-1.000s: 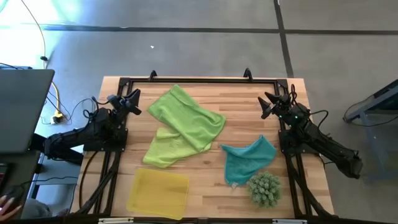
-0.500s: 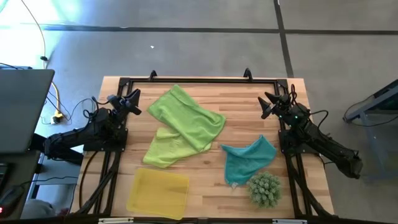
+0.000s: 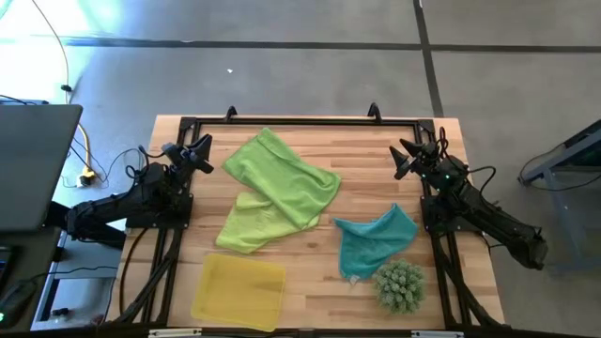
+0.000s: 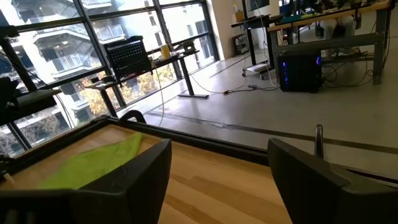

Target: Roll microfiber towels into tight, uniform cylinder then place into a basket

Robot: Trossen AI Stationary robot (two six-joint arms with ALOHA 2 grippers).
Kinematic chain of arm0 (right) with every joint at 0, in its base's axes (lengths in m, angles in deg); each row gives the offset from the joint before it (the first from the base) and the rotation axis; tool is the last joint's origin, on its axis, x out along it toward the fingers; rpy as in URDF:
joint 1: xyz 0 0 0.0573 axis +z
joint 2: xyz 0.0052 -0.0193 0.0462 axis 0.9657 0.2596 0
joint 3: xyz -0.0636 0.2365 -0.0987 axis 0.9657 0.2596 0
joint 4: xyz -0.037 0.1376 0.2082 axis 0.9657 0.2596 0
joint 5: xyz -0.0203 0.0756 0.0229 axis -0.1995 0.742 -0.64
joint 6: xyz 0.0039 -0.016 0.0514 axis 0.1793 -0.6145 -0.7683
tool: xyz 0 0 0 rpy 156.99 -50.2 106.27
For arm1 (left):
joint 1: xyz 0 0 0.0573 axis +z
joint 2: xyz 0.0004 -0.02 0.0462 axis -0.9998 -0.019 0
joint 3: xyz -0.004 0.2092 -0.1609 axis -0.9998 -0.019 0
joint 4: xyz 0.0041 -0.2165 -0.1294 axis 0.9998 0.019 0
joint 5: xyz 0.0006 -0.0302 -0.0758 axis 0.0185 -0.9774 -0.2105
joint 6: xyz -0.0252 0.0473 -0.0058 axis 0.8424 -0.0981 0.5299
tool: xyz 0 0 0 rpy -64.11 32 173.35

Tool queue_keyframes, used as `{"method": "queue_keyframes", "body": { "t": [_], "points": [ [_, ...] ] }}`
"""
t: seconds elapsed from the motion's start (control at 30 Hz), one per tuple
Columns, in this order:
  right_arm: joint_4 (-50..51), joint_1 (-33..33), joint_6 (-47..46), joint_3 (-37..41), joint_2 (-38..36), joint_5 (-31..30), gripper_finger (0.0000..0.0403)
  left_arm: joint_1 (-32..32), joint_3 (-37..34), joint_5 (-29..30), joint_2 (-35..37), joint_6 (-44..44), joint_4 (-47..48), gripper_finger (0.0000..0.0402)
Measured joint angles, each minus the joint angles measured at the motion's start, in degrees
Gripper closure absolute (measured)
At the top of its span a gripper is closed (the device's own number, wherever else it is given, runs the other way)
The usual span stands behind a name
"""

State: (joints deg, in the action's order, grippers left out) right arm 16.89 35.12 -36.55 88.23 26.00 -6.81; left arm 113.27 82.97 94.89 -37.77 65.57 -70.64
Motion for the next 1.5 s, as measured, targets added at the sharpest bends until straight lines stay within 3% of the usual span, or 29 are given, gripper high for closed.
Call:
{"method": "queue_keyframes", "body": {
  "t": [0.77,0.93,1.5],
  "points": [
    [0.0,0.0,0.0,0.0,0.0,0.0,0.0144,0.0,0.0,0.0,0.0,0.0,-0.1,0.0327],
    [0.0,0.0,0.0,0.0,0.0,0.0,0.0144,4.0,0.0,-2.3,-1.3,0.0,2.0,0.0327],
    [0.0,0.0,0.0,0.0,0.1,0.0,0.0144,4.1,0.0,-1.3,-1.2,0.0,3.0,0.0327]
  ]
}}
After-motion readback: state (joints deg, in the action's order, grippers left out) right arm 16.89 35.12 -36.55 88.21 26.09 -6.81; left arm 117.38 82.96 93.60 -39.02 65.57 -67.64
